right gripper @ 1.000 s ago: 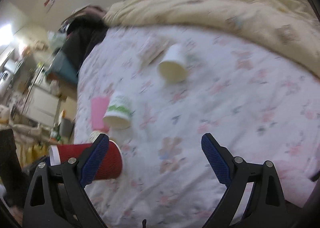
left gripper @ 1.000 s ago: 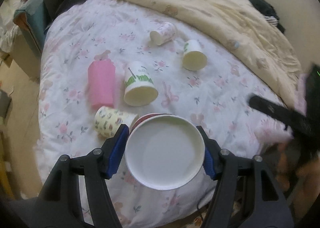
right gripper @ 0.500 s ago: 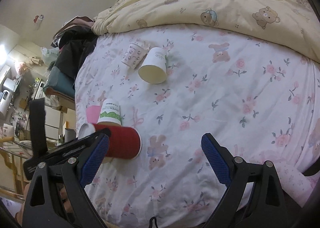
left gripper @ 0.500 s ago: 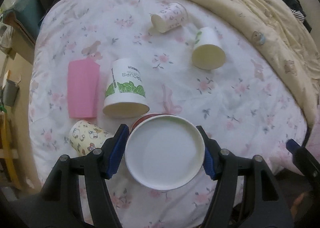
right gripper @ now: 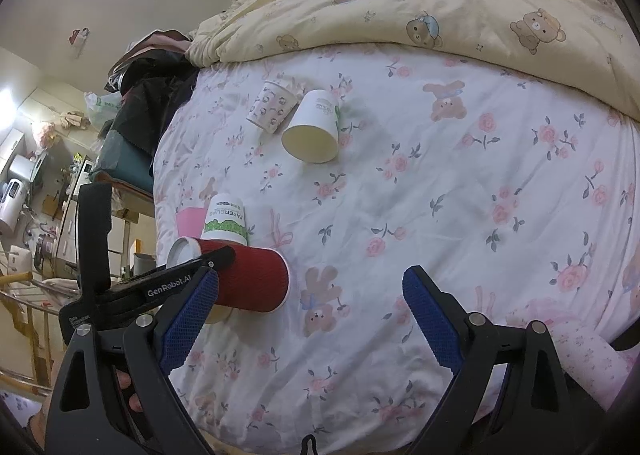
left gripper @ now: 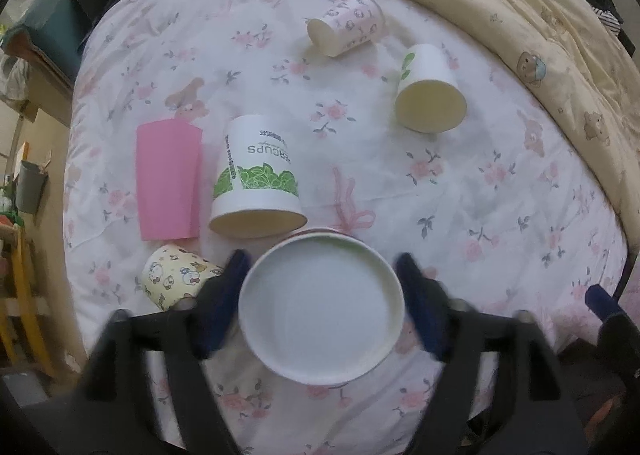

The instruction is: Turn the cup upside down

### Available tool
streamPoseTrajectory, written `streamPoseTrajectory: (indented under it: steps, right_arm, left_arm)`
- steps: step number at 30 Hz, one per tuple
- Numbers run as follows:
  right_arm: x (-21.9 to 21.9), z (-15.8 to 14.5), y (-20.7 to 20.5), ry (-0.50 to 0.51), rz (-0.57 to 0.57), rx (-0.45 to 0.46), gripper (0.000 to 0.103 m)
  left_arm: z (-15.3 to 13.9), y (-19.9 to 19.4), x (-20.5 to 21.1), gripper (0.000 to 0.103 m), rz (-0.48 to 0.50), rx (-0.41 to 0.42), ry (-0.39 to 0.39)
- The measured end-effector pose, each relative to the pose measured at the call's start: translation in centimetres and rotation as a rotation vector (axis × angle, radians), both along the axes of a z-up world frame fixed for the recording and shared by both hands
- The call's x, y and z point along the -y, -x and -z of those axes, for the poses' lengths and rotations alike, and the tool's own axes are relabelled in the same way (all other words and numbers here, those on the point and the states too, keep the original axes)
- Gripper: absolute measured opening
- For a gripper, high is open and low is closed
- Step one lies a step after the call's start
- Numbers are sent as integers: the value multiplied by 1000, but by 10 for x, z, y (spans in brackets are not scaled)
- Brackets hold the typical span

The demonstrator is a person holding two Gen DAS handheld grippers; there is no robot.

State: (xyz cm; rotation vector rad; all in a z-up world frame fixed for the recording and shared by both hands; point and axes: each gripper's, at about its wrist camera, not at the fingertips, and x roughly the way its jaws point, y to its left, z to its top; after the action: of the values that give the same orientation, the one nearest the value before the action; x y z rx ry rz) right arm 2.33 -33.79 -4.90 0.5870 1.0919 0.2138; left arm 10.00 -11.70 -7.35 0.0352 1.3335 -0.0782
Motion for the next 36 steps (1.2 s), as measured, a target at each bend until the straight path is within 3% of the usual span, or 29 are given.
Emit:
streamPoseTrajectory:
  steps: [2,9,15,19,23,26,30,36]
  right_arm:
    - [-1,0,-1,7,-4,1,96]
    - [-8,-7,0,32,-24,39,96]
    - [-18,-20,8,82,-57,114,96]
    - [-29,-31,17,119,-88,173,96]
    - [-45,-39,33,206,-115,234,96]
    - [-55,-36,44,199,-131,233,96]
    - [-71,-35,61,228,-166,249,96]
    - [-91,-35,82,246,-179,305,96]
  left_arm:
    - [-4,3,0,91,-1,21,-10]
    - [-38,15,-5,92,13,94,2]
    - [-96,52,-31,92,1,287,20]
    - [-120,83,-58,92,-23,403,33]
    - [-121,114,-86,92,-85,469,35]
    - [-112,137,-104,92,-117,492,47]
    - [-94,162,-114,92,-140,485,38]
    - [-77,189,-120,92,-167,492,90]
